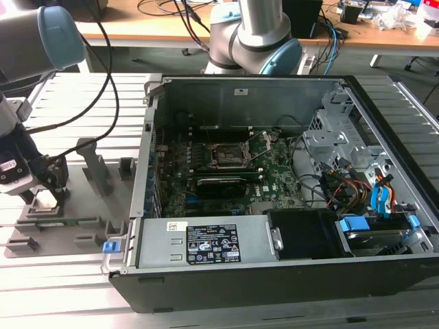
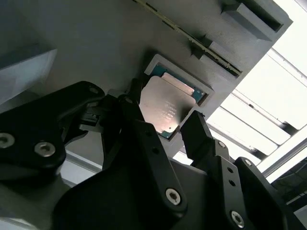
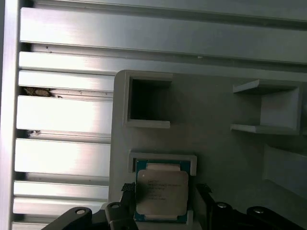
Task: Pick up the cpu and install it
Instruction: 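Pick up the cpu and move it towards the insertion slot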
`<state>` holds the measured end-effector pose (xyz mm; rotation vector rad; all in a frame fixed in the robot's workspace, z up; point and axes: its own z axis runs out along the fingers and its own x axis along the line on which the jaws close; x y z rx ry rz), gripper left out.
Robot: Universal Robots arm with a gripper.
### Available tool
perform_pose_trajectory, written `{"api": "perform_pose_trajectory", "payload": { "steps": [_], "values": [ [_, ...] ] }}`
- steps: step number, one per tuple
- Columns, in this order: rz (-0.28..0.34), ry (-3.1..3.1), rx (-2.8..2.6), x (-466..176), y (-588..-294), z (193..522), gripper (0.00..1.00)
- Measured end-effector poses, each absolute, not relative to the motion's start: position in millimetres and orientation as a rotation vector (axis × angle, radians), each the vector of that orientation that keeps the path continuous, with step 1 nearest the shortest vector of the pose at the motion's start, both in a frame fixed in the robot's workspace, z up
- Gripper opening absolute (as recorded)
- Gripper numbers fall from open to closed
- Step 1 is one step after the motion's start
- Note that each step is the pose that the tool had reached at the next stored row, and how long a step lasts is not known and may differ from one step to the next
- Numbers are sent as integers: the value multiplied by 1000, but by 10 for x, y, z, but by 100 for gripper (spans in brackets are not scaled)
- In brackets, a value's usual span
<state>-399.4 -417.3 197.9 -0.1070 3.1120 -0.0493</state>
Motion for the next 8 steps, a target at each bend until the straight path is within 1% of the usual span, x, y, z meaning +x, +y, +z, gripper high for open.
{"api": "perform_pose_trajectory", "payload": {
  "steps": [8],
  "values": [
    [-40,3111,-124,-4013,-4173,1919,60]
  ]
}}
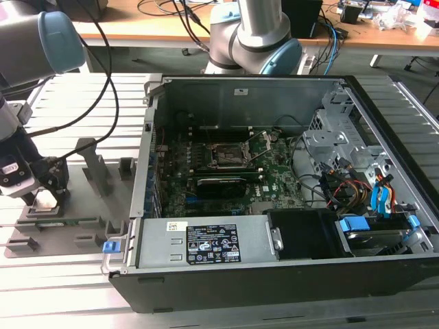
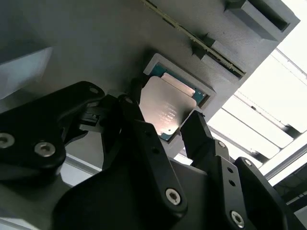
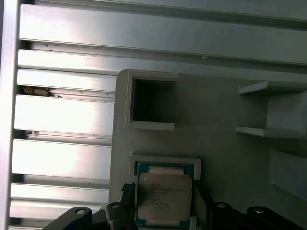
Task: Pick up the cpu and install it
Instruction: 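Pick up the cpu and move it towards the insertion slot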
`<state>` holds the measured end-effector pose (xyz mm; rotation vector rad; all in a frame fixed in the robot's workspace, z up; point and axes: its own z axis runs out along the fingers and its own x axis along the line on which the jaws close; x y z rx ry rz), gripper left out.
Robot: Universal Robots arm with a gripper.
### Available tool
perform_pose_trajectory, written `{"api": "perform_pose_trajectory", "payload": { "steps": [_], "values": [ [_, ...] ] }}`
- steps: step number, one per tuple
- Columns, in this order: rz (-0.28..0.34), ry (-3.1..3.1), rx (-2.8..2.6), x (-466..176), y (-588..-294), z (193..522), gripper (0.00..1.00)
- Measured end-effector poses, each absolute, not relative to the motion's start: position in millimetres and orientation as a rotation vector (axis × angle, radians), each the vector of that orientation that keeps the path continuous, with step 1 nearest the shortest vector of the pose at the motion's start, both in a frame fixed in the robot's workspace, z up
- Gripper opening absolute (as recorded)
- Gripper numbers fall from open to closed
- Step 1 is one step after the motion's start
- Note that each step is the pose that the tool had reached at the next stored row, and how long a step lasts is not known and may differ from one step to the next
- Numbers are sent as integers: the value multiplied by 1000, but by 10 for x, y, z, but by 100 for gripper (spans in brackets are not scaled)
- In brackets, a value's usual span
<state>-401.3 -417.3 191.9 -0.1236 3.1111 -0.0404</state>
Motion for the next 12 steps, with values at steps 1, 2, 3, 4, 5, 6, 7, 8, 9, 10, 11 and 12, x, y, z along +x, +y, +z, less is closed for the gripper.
{"api": "perform_pose_trajectory", "payload": {
  "steps": [1,2,3,4,5,6,7,8,9,10,11,12],
  "values": [
    [-39,3111,-126,-4015,-4173,1895,60],
    [-39,3111,-126,-4015,-4173,1892,60],
    [-40,3111,-126,-4014,-4183,1887,60],
    [-40,3111,-126,-4015,-4186,1886,60],
    [-40,3111,-126,-4015,-4191,1885,60],
    [-40,3111,-126,-4015,-4193,1885,60],
    [-40,3111,-126,-4014,-4195,1885,60],
    [-40,3111,-126,-4015,-4195,1885,60],
    [-40,3111,-126,-4015,-4195,1886,59],
    [-40,3111,-126,-4015,-4195,1885,55],
    [-40,3111,-126,-4015,-4195,1885,55],
    [-40,3111,-126,-4015,-4195,1885,55]
  ]
}}
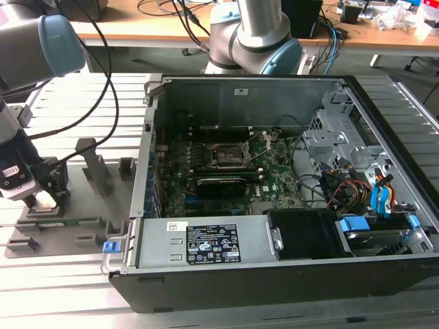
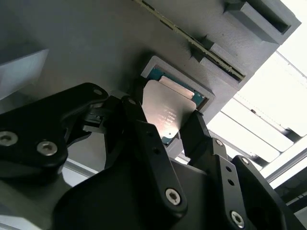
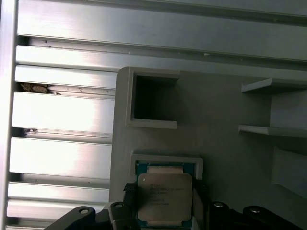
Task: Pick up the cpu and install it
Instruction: 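Pick up the cpu and move it towards the insertion slot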
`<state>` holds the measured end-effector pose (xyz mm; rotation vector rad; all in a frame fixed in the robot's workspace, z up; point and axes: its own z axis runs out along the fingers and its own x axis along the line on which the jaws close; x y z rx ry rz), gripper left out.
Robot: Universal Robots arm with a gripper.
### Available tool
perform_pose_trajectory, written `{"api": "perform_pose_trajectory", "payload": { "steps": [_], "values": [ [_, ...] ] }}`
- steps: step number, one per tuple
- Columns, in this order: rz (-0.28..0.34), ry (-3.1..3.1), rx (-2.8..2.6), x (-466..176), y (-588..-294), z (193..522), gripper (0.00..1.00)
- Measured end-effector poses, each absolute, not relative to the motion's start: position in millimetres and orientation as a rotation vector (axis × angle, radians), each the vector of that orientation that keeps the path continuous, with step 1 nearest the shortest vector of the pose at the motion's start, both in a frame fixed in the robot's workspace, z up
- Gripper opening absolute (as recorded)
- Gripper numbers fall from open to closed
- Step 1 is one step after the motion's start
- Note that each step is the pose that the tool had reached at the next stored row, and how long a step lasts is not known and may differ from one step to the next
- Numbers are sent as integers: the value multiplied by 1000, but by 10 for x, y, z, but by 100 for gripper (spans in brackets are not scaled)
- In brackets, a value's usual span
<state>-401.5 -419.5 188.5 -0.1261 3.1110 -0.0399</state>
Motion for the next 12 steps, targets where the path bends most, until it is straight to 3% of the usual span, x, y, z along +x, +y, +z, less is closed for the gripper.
{"api": "perform_pose_trajectory", "payload": {
  "steps": [12],
  "values": [
    [-43,3111,-127,-4014,-4197,1890,55]
  ]
}}
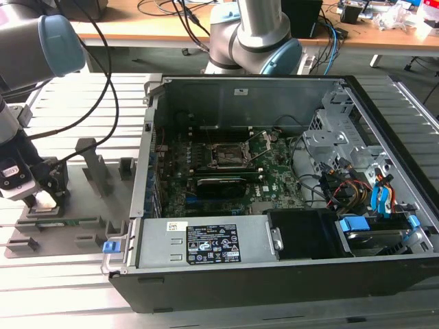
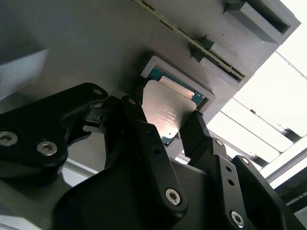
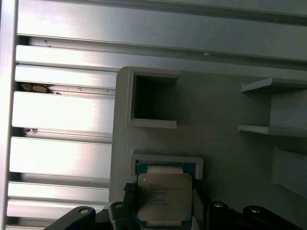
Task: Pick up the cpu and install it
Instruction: 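Pick up the cpu and move it towards the insertion slot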
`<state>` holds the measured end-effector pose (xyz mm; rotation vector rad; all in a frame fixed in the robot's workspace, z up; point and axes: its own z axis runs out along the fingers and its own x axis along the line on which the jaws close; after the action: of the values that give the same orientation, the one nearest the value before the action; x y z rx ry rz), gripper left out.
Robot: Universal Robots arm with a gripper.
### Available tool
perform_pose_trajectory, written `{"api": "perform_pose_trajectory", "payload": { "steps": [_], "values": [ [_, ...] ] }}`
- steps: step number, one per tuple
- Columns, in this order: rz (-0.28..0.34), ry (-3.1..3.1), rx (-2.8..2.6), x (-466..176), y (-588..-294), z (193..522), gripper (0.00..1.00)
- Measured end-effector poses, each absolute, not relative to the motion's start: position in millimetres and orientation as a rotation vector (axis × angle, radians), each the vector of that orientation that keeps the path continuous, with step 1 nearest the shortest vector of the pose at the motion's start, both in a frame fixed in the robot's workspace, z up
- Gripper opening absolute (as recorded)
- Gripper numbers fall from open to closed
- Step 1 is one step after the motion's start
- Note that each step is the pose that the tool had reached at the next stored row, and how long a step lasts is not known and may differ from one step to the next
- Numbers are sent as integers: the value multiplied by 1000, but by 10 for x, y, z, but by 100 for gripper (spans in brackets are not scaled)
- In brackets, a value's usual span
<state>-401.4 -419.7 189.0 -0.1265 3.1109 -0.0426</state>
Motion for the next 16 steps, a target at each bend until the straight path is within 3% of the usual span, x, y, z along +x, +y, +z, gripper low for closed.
{"api": "perform_pose_trajectory", "payload": {
  "steps": [16],
  "values": [
    [-51,3111,-126,-4014,-4174,2124,55]
  ]
}}
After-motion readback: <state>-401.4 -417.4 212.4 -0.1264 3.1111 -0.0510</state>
